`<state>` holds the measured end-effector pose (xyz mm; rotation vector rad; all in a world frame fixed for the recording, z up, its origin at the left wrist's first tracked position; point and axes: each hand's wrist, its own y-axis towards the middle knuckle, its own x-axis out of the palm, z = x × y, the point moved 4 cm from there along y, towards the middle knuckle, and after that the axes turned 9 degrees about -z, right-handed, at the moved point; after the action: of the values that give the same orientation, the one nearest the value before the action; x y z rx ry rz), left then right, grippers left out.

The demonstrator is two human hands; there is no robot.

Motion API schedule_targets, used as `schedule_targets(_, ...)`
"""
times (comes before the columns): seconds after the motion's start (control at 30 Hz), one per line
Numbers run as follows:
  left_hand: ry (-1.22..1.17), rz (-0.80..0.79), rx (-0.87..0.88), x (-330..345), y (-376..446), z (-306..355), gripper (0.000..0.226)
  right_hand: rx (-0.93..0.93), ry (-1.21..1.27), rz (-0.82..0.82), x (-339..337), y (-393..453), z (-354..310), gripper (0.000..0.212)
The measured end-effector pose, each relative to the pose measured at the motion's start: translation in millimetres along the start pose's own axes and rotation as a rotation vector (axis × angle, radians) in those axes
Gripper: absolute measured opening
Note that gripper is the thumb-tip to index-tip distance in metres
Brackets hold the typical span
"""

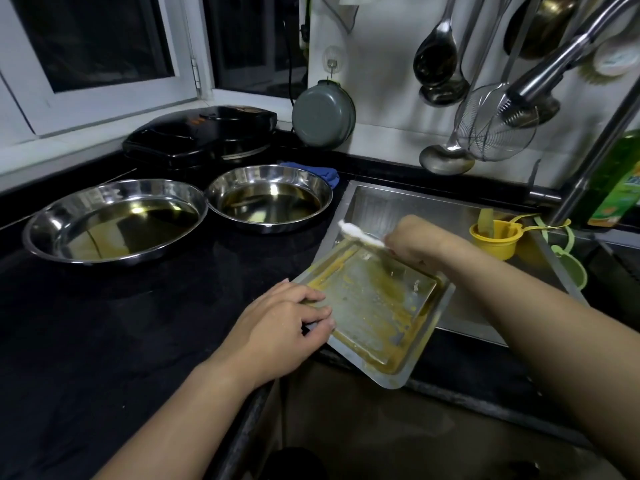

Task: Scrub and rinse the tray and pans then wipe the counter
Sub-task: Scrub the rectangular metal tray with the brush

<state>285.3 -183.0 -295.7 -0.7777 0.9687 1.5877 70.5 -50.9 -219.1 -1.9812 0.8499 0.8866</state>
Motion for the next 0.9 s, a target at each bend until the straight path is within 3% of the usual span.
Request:
schedule_targets(0.2, 0.001, 0.004, -0.001, -1, -1, 1, 0.058, 0.004, -0.101, 0.038, -1, 0, 3, 0.028)
schedule_targets(0.37, 0.01, -0.026, -0.014, -2, -3, 2, 0.042, 0.047, -0.154, 0.113, -13, -5, 13, 0.029)
schedule_targets(0.53, 0.012, -0.012, -0.011, -1, -1, 1, 0.062, 0.033, -0.145, 0.101, -5, -7, 11, 0.031)
schedule_targets(0.9, 0.028, -0.018, -0.011, 0, 0, 0, 0.059, 0.08, -0.158, 0.155, -21, -7, 38, 0.031)
